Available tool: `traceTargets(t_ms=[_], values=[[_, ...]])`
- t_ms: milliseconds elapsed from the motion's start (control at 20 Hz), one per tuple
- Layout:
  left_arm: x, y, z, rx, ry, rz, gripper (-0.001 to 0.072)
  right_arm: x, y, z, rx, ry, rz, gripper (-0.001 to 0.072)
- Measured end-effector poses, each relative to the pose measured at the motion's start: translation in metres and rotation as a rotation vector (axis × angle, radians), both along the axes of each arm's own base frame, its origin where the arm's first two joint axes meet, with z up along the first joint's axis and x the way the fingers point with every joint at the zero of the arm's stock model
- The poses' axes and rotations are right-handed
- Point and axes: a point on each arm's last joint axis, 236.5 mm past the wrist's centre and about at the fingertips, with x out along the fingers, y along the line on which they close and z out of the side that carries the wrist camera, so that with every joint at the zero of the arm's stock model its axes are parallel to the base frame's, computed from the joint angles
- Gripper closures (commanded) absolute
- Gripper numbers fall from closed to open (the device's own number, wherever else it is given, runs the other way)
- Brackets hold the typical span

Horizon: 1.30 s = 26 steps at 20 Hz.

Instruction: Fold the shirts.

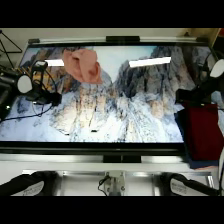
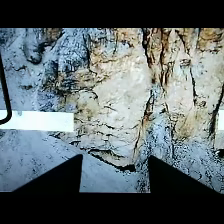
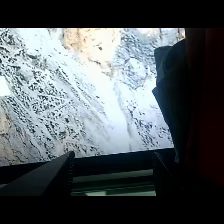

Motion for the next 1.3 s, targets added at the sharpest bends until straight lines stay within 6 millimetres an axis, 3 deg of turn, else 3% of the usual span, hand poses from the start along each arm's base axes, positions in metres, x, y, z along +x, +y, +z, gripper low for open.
traceTargets(t_ms=[800,950,1300], values=[[0.004,-0.001,0.001,-0.004,-0.018,-0.003,0.0200,0.000,0.000,0.000,0.000,0.000,0.000,0.0114],[0.030,-0.012,0.008,-0.044,-0.123,-0.019,0.0200,0.001,0.001,0.000,0.003,-0.004,0.000,0.0114],[0.104,-0.064,0.050,-0.299,-0.463,-0.016,0.0200,0.019,0.000,0.003,0.001,-0.079,-0.004,0.0114]])
